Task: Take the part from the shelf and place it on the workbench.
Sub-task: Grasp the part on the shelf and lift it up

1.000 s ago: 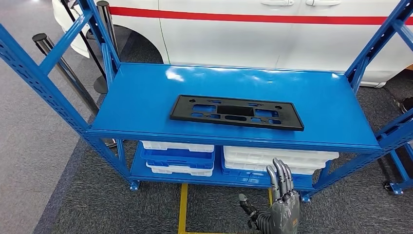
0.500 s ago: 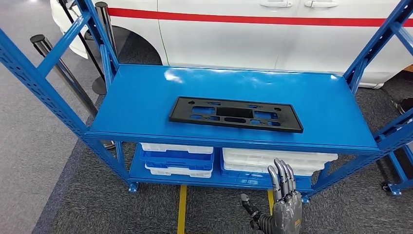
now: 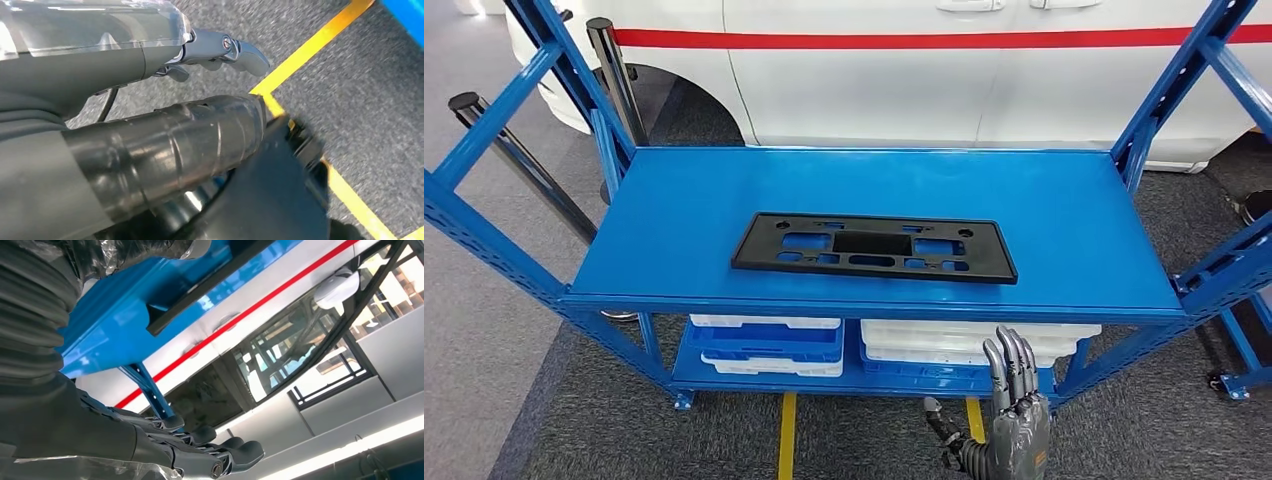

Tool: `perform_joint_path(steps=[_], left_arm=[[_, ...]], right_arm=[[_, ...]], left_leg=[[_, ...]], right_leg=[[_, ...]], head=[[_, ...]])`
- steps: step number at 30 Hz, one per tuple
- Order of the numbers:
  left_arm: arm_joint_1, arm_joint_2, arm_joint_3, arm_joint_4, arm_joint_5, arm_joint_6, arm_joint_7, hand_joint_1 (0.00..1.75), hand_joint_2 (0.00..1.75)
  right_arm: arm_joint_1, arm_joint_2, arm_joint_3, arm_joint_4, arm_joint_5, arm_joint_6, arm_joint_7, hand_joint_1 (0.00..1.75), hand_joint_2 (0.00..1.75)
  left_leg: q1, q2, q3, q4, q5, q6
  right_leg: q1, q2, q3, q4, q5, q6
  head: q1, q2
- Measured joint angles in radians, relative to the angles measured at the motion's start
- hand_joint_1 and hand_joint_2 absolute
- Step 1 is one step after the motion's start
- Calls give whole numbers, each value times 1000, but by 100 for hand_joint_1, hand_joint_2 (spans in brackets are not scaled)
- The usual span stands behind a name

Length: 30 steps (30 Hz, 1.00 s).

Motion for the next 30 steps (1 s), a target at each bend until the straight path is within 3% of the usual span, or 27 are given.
perform_joint_path(steps=[1, 3, 7, 9, 11, 12, 13, 15, 17, 21, 23, 26, 27, 28, 30], left_arm=[[0, 2, 0, 0, 0, 0, 1, 0, 0], [-2, 5, 0, 0, 0, -1, 3, 0, 0], [0, 5, 0, 0, 0, -1, 5, 0, 0], [-1, 5, 0, 0, 0, -1, 5, 0, 0], [-4, 5, 0, 0, 0, -2, 5, 0, 0], [-4, 5, 0, 0, 0, -3, 5, 0, 0], [-3, 4, 0, 0, 0, -3, 5, 0, 0], [0, 3, -1, 0, -1, -4, 6, 0, 0], [-2, 2, -1, 1, -1, -3, 8, 0, 0], [-7, 0, -2, 1, -1, -3, 12, 0, 0], [-8, -1, -3, 2, -2, -2, 12, 0, 0], [-9, -1, -5, 2, -2, -2, 12, 0, 0], [-7, -1, -6, 2, -2, -2, 12, 0, 0], [-5, -1, -7, 2, -2, -2, 12, 0, 0], [-3, -1, -9, 2, -2, -2, 12, 0, 0]], right_arm=[[-1, 0, 1, 0, 1, 0, 2, 0, 175], [-2, 0, 3, 1, 6, 0, 6, 0, 175], [-4, 0, 7, 1, 12, -1, 13, 0, 175], [-7, -1, 7, 0, 13, -1, 14, 0, 175], [-8, -1, 6, 2, 14, -1, 14, 0, 175], [-8, -1, 6, 2, 15, -1, 14, 0, 175], [-8, -2, 6, 3, 16, -1, 13, 0, 175], [-8, -2, 6, 4, 17, -1, 13, 0, 175], [-11, -2, 6, 5, 19, -1, 13, 0, 175], [-12, -3, 8, 7, 20, 0, 17, 0, 175], [-15, -3, 10, 6, 21, 0, 19, 0, 175], [-17, -3, 12, 7, 22, 0, 22, 0, 175], [-16, -3, 12, 7, 22, 0, 22, 0, 175], [-16, -3, 12, 7, 22, 0, 22, 0, 175], [-16, -3, 13, 7, 21, 0, 22, 0, 175]], left_leg=[[-6, -1, 21, -54, 29, 12], [-16, -2, 45, -114, 36, 31], [-10, -5, 86, -165, 28, 35], [-6, -5, 106, -179, 24, 38], [-7, -5, 115, -180, 15, 40], [-6, -5, 120, -179, 9, 39], [-6, -5, 128, -179, 2, 37], [-5, -5, 149, -179, -15, 30], [-5, -5, 165, -178, -30, 20], [-6, -4, 171, -165, -41, 1], [-4, -4, 143, -102, -49, -6], [-2, -4, 20, 87, -113, -17], [-2, -4, -14, 124, -126, -17], [-2, -4, -32, 127, -119, -16], [-3, -4, -28, 63, -58, -9]], right_leg=[[2, 1, 7, -1, -6, 3], [-1, 1, 11, -2, -11, 14], [-1, -3, 14, 18, -13, 35], [-2, -6, -27, 93, -49, 43], [-5, -7, -109, 208, -95, 50], [-6, -7, -139, 242, -99, 51], [-8, -8, -155, 245, -82, 53], [-11, -12, -125, 139, 11, 52], [-7, -16, -92, 35, 64, 45], [-3, -15, -77, 2, 66, 18], [-6, -14, -57, -9, 60, 7], [-6, -14, -34, -16, 46, -3], [-5, -12, -27, -16, 39, -3], [-3, -9, -18, -16, 32, -4], [0, -5, 1, -16, 19, -3]], head=[[0, 0], [-1, 0], [-1, 0], [0, 0], [0, 0], [0, 0], [0, 0], [0, 0], [1, 0], [1, 0], [0, 0], [-2, 0], [-2, 0], [-2, 0], [-2, 0]])
